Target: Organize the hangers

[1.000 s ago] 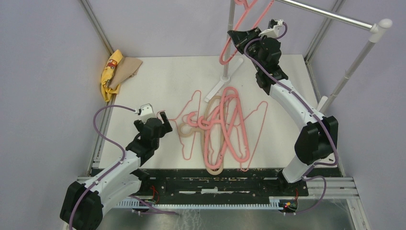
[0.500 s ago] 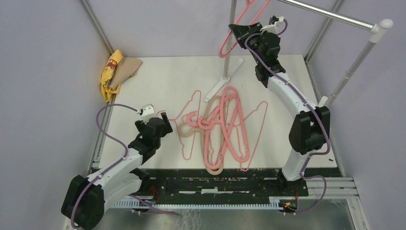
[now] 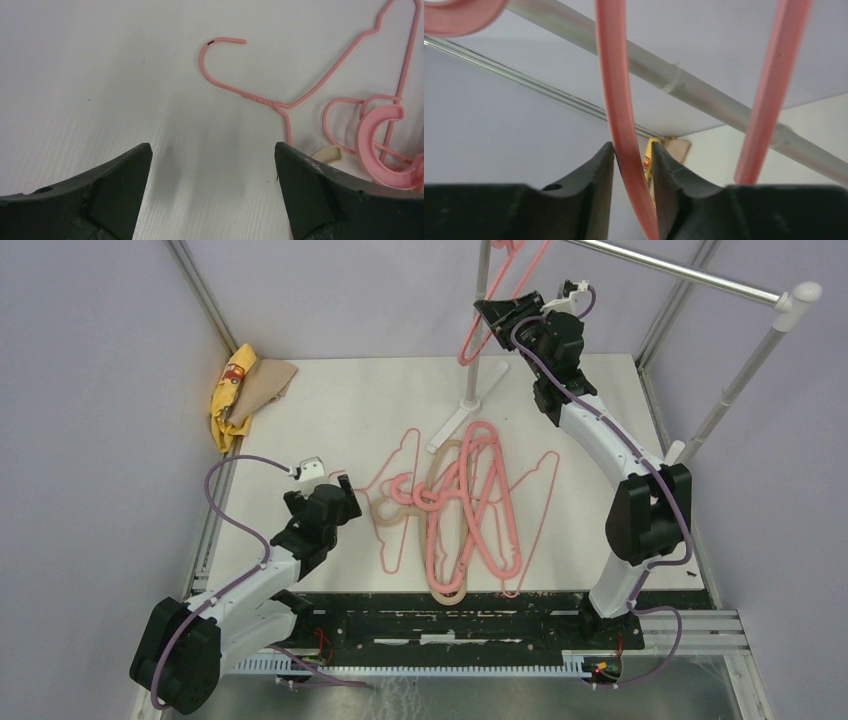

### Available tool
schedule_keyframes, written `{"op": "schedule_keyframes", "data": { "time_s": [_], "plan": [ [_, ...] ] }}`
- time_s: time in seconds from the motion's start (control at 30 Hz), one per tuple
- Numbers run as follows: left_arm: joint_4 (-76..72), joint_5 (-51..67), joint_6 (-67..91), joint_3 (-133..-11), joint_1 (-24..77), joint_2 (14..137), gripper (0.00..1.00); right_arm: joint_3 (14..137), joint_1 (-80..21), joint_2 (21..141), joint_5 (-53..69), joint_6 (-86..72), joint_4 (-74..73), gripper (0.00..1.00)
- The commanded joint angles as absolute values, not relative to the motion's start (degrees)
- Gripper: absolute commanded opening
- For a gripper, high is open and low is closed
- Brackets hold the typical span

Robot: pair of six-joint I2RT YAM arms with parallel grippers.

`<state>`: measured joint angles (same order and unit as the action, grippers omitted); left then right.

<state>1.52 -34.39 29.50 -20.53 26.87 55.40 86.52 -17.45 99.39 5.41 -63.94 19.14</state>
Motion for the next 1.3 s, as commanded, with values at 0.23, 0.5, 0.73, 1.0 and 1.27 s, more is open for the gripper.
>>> {"op": "schedule_keyframes", "data": {
  "time_s": [0.23, 0.5, 0.73, 1.0, 1.27],
  "plan": [
    [-1.21, -35.83, 27.62, -22.68, 27.07, 54.84, 0.99, 75.26, -17.14, 82.83, 5.01, -52.09, 16.58, 0.89],
    [-1.15, -35.78, 27.06, -22.52, 27.00, 53.60, 0.99, 66.22, -20.76, 67.34, 1.85, -38.24, -2.57, 0.93],
    [-1.36, -35.09, 27.80, -22.56, 27.02, 55.32, 0.99, 48.26, -35.27, 60.22, -10.83, -34.07, -13.13, 0.83],
    [-1.94, -34.08, 28.65, -21.40, 27.02, 54.16, 0.99, 39.55, -48.90, 66.19, -11.65, -35.16, -16.00, 0.73],
    [-1.69, -33.69, 29.34, -21.06, 27.06, 53.68, 0.99, 36.93, -52.15, 76.04, -14.34, -37.08, -12.37, 0.73]
  ]
}}
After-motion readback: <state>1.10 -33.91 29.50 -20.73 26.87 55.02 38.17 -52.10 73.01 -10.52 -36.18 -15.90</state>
